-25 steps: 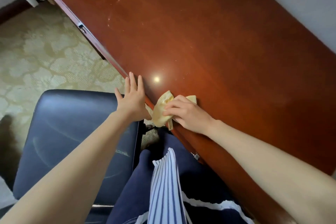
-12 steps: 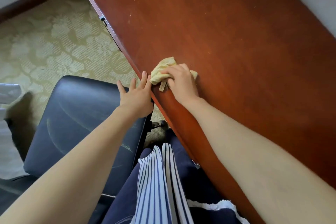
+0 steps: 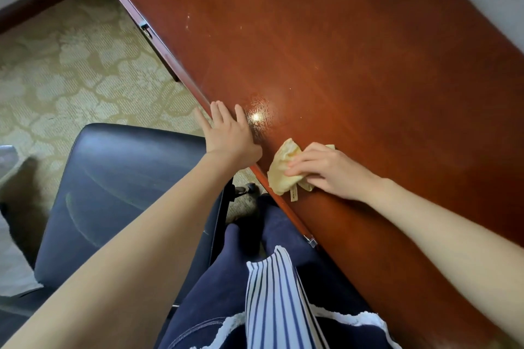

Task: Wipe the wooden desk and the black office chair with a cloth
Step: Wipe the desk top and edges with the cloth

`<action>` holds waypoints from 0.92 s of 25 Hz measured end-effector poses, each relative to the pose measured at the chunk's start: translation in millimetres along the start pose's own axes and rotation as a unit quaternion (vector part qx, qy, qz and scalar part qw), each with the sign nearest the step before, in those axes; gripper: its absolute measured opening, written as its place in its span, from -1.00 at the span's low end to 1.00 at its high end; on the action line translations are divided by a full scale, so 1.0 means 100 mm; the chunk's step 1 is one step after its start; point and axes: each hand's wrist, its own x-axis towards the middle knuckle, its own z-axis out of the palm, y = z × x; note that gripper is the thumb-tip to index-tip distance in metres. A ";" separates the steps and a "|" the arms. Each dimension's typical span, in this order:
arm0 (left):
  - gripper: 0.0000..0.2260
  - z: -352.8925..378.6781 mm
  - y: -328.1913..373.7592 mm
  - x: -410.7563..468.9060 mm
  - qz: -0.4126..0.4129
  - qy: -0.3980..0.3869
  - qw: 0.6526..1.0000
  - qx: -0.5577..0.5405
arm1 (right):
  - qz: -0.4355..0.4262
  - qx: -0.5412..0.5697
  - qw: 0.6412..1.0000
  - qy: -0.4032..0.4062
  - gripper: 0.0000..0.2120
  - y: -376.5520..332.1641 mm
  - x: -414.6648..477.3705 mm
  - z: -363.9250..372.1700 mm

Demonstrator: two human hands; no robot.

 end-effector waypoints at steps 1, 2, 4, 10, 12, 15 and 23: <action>-0.22 0.01 0.00 0.00 0.000 -0.004 1.000 -0.002 | -0.032 -0.021 0.999 -0.011 -0.64 0.04 0.02 -0.06; -0.22 0.02 0.00 0.01 0.003 -0.009 1.000 -0.002 | -0.055 -0.039 0.998 -0.016 -0.65 0.08 0.07 -0.11; -0.22 0.02 -0.04 0.02 0.011 -0.022 1.000 0.004 | -0.063 -0.061 0.996 -0.008 -0.68 0.15 0.20 -0.19; -0.21 -0.02 -0.10 0.06 0.020 -0.060 0.998 -0.020 | 0.058 -0.065 0.993 0.074 -0.69 0.43 0.79 -0.43; -0.20 0.00 -0.12 0.05 0.025 -0.060 0.998 -0.026 | 0.142 -0.057 0.976 0.154 -0.67 0.50 1.00 -0.47; -0.20 0.04 -0.15 0.04 0.033 -0.050 0.998 -0.032 | 0.266 -0.013 0.922 0.282 -0.67 0.44 1.24 -0.36; -0.09 0.10 -0.16 0.02 0.034 0.008 0.999 -0.007 | 0.201 -0.008 0.947 0.252 -0.69 0.24 0.83 -0.11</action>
